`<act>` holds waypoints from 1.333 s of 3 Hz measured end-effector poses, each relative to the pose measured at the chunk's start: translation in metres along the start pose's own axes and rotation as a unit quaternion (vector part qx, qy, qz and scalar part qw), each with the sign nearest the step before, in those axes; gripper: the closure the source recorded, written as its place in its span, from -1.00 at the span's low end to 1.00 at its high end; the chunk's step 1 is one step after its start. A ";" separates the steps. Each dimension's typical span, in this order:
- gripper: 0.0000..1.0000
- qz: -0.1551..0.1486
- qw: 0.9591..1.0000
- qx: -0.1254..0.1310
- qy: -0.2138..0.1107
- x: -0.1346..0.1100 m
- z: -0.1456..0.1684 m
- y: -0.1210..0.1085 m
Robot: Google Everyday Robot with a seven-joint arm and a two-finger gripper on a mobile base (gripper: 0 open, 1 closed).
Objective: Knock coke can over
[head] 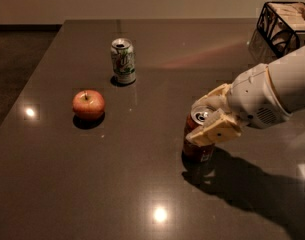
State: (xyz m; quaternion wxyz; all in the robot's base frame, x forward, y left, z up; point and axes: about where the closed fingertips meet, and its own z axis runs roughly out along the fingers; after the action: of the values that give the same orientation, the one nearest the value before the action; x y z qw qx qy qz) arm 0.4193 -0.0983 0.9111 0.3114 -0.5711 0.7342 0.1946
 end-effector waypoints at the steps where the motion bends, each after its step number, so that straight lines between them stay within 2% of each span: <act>1: 0.84 -0.019 0.999 0.008 0.041 -0.013 -0.020 -0.004; 2: 1.00 -0.058 0.991 -0.001 0.121 -0.031 -0.029 0.006; 3: 1.00 -0.106 0.970 -0.020 0.220 -0.032 -0.021 0.012; 4: 1.00 -0.146 0.942 -0.026 0.302 -0.023 -0.008 0.007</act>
Offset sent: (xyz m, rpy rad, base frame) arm -0.0077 -0.0086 0.0601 -0.6346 -0.0114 0.1470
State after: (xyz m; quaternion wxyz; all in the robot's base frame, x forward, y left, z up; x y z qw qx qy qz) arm 0.4147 -0.0851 0.9328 0.0854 -0.7115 0.6973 -0.0154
